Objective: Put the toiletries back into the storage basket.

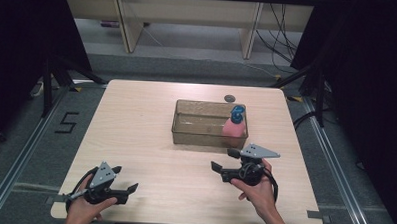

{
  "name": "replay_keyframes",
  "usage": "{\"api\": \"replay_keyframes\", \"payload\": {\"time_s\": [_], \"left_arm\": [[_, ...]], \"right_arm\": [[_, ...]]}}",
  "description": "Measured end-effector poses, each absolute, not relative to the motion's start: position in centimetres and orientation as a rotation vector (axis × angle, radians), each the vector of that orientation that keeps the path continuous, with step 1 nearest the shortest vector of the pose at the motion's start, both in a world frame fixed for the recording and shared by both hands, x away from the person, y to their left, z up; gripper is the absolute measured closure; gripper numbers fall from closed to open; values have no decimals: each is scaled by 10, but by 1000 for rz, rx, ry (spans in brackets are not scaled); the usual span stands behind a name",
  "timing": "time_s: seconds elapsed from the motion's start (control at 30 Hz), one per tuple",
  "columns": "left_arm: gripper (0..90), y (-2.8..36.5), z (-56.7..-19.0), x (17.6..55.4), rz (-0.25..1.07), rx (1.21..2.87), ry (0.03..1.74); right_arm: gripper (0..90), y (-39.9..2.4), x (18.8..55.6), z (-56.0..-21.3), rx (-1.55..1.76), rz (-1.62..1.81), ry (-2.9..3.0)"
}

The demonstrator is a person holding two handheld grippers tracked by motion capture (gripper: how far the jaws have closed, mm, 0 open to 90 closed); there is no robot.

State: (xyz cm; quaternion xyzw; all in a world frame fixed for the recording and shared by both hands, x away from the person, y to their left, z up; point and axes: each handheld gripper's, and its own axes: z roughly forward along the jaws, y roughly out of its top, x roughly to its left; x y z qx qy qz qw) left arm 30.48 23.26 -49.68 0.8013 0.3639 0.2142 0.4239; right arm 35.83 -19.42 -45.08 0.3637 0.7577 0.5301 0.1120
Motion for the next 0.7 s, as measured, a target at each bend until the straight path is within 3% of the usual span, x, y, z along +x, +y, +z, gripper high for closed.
{"api": "replay_keyframes", "payload": {"time_s": [0.7], "left_arm": [[166, 233, -496, 305, 544, 2020, 907]], "right_arm": [[167, -196, 345, -462, 1072, 1534, 2271]]}}
